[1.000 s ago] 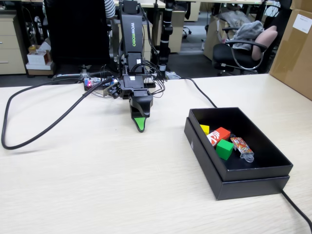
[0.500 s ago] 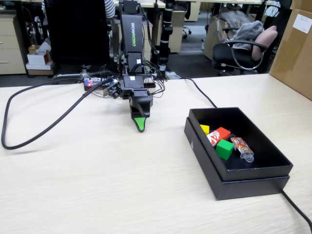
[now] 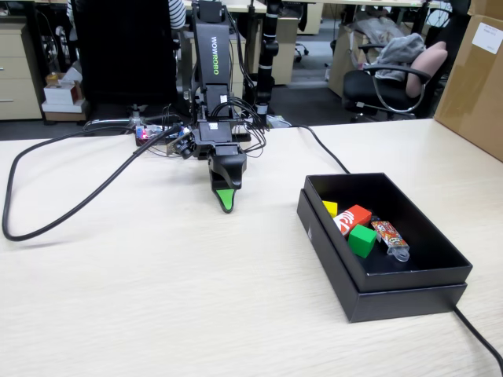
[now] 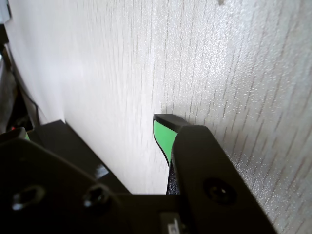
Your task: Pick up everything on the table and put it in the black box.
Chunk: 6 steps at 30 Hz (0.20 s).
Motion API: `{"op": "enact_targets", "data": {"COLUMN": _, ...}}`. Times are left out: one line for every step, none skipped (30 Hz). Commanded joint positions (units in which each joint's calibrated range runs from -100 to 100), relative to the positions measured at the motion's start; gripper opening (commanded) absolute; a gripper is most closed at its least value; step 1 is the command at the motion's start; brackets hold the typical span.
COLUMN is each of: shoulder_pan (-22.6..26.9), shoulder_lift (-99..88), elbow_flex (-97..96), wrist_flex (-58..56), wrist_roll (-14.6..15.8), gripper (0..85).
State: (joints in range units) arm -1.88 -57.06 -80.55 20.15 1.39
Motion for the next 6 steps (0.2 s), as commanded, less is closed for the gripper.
{"op": "enact_targets", "data": {"shoulder_pan": 0.0, "shoulder_lift": -0.7, "elbow_flex": -0.1, "wrist_flex": -0.3, "wrist_roll": 0.1, "gripper": 48.7}}
{"op": "enact_targets", "data": {"shoulder_pan": 0.0, "shoulder_lift": -0.8, "elbow_flex": -0.1, "wrist_flex": -0.3, "wrist_roll": 0.1, "gripper": 48.7}}
{"op": "enact_targets", "data": {"shoulder_pan": 0.0, "shoulder_lift": -0.8, "elbow_flex": -0.1, "wrist_flex": -0.3, "wrist_roll": 0.1, "gripper": 48.7}}
{"op": "enact_targets", "data": {"shoulder_pan": 0.0, "shoulder_lift": -0.7, "elbow_flex": -0.1, "wrist_flex": -0.3, "wrist_roll": 0.1, "gripper": 48.7}}
{"op": "enact_targets", "data": {"shoulder_pan": 0.0, "shoulder_lift": -0.8, "elbow_flex": -0.1, "wrist_flex": -0.3, "wrist_roll": 0.1, "gripper": 48.7}}
{"op": "enact_targets", "data": {"shoulder_pan": 0.0, "shoulder_lift": -0.7, "elbow_flex": -0.1, "wrist_flex": -0.3, "wrist_roll": 0.1, "gripper": 48.7}}
